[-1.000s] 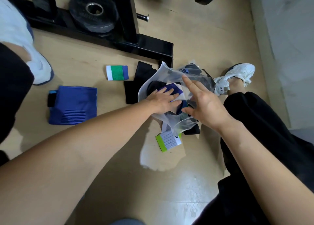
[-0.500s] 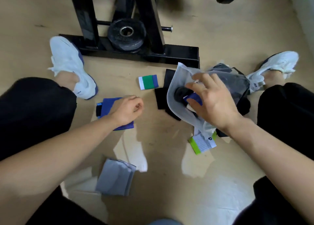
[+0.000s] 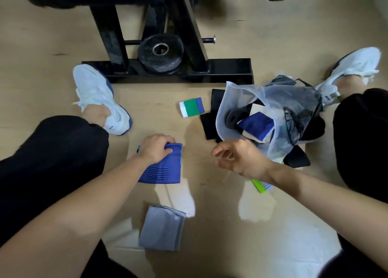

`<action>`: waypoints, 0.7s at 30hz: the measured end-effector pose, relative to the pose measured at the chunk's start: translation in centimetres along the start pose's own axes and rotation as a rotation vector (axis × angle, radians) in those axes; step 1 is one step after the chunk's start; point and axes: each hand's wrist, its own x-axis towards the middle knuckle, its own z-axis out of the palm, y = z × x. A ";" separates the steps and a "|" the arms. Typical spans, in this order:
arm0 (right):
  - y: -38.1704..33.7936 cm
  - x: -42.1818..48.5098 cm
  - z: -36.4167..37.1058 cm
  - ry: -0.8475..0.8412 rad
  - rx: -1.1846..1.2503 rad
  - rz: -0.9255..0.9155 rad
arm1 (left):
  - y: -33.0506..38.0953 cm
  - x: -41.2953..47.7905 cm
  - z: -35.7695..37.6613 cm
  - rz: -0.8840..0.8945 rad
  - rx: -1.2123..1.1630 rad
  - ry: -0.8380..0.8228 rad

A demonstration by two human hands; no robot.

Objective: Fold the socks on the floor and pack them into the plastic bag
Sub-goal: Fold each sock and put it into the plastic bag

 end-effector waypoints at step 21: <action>-1.5 -4.0 -3.3 -0.098 0.116 -0.105 | 7.4 -12.0 -14.0 -0.107 -0.855 0.211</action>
